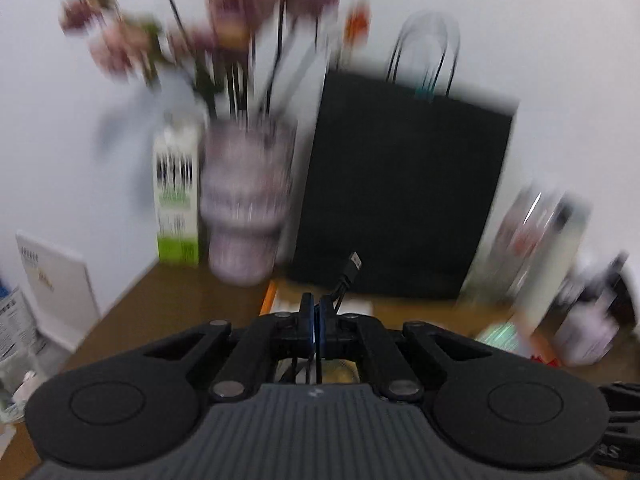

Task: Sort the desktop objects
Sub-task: 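Carry the rose and cable end into the box and open both tools, then grasp the small white bottle with the left tool while the right grasps the white tissue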

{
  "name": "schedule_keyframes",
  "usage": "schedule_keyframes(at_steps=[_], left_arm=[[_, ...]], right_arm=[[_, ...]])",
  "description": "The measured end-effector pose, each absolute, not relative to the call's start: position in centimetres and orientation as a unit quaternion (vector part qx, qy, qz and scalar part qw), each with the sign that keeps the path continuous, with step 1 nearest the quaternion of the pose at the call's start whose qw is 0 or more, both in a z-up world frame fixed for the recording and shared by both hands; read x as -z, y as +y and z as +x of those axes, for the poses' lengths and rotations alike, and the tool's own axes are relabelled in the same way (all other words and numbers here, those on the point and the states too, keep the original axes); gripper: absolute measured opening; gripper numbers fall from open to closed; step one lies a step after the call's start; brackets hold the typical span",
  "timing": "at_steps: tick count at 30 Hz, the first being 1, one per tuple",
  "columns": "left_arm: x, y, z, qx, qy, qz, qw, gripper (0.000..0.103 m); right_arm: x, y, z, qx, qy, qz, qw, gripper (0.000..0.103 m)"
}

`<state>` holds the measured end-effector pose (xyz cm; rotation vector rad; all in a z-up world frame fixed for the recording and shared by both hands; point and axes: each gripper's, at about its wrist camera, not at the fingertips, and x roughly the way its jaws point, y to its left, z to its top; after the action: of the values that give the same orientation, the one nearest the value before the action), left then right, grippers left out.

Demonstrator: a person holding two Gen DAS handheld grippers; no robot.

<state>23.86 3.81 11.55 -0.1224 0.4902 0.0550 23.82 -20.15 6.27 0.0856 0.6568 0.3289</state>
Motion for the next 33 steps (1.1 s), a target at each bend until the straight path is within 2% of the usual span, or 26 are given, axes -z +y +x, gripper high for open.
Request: schedule_keyframes(at_steps=[2,3,4,5,6,8,9,11,12,13,15,17,25,33], left_arm=[[-9.1,3.8,26.1,-0.047,0.279,-0.039,0.958,0.007],[-8.2,3.8,26.4,-0.050,0.286,-0.036,0.956,0.017],[-7.5,3.9,26.4,-0.043,0.290,-0.037,0.955,0.034],[-7.3,4.0,26.0,-0.032,0.289,-0.042,0.956,0.044],[-7.3,4.2,25.5,-0.022,0.283,-0.053,0.957,0.054],[-7.9,4.5,24.5,-0.018,0.276,-0.066,0.959,0.055],[-8.4,4.5,24.3,-0.014,0.275,-0.068,0.959,0.057],[-9.5,4.4,23.5,-0.014,0.274,-0.066,0.959,0.073],[-10.1,4.3,22.9,-0.013,0.271,-0.065,0.960,0.087],[-10.4,4.1,22.3,-0.013,0.267,-0.064,0.961,0.092],[-10.9,3.6,21.0,-0.015,0.275,-0.056,0.960,0.095],[-10.8,2.9,18.4,0.000,0.279,-0.047,0.959,0.103],[-6.2,1.4,7.6,0.019,0.326,-0.037,0.945,0.103],[-1.6,-0.8,-2.1,0.040,0.317,0.054,0.946,0.103]], right_arm=[[-4.3,-19.0,24.9,-0.168,0.349,0.031,0.921,0.053],[-3.4,-18.4,25.3,-0.170,0.358,0.028,0.918,0.059],[-2.9,-18.2,25.5,-0.169,0.356,0.033,0.918,0.065],[-2.6,-18.1,25.4,-0.166,0.355,0.038,0.919,0.073],[-2.7,-18.1,25.5,-0.166,0.360,0.035,0.917,0.076],[-3.6,-18.9,25.0,-0.163,0.343,0.047,0.924,0.077],[-4.3,-19.5,24.6,-0.156,0.332,0.059,0.928,0.082],[-5.6,-20.4,23.8,-0.141,0.318,0.068,0.935,0.086],[-6.1,-20.8,23.2,-0.133,0.314,0.066,0.938,0.086],[-6.5,-20.9,23.1,-0.129,0.316,0.062,0.938,0.086],[-6.9,-21.1,22.0,-0.121,0.326,0.046,0.937,0.086],[-7.0,-21.1,20.4,-0.113,0.320,0.027,0.940,0.086],[-3.6,-21.6,10.2,-0.113,0.343,0.017,0.932,0.090],[1.0,-21.6,-1.6,-0.124,0.335,-0.030,0.934,0.090]])
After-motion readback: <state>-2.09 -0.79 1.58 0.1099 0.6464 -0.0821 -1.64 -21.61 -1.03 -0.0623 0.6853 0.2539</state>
